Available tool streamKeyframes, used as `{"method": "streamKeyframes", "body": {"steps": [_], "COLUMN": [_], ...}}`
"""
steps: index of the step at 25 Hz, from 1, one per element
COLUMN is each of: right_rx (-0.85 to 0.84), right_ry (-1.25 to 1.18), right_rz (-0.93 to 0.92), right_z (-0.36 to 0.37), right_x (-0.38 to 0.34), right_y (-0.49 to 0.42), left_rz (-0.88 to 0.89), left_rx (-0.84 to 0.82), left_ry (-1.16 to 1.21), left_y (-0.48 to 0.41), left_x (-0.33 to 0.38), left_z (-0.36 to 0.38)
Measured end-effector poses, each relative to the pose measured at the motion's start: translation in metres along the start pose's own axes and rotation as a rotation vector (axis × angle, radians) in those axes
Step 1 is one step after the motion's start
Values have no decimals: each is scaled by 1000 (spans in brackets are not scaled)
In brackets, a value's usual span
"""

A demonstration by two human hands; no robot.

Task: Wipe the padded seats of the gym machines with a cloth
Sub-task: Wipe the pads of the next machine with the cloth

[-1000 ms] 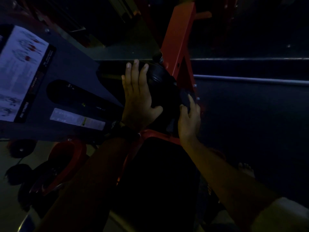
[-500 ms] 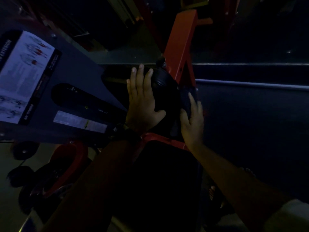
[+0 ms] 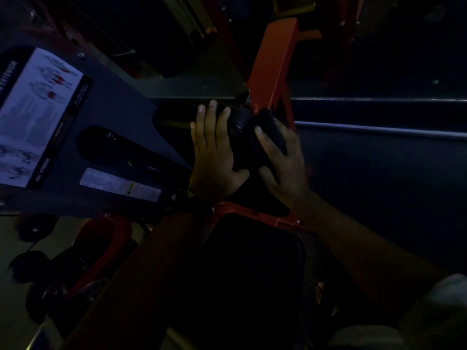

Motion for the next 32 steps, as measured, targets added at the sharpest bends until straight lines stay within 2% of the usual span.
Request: {"method": "streamKeyframes", "body": {"steps": [4,8,14,18,22,26,27,29,32], "right_rx": [-119,-24,69,-42,-6,-153,-138,-75,-211], "right_ry": [12,-4,-48,-86,-67,-61,-62,-42,-36], "right_rz": [47,-46,-31,58,86,330,354,326,360], "right_z": [7,-4,-16,-2,3,21,24,24,30], "right_x": [3,-3,-20,2,11,19,16,17,32], "right_y": [32,-5,-46,13,11,61,67,66,85], "left_rz": [3,-2,18,10,-9,1,3,3,6], "left_rx": [-8,18,47,9,20,15,13,19,25], "left_ry": [-17,-26,-35,-23,-23,-41,-38,-34,-37], "left_y": [1,-1,2,0,-1,0,1,0,1], "left_x": [0,0,-2,1,1,0,0,0,0], "left_z": [0,2,3,0,2,2,3,4,3]}}
Point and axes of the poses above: each hand's wrist, its own y-axis away from the middle knuckle, its own z-axis out of the palm, x = y × z, the point moved 6 cm from there along -y, towards the middle knuckle, and after that the axes turned 11 degrees about -z, right-handed, at the moved point
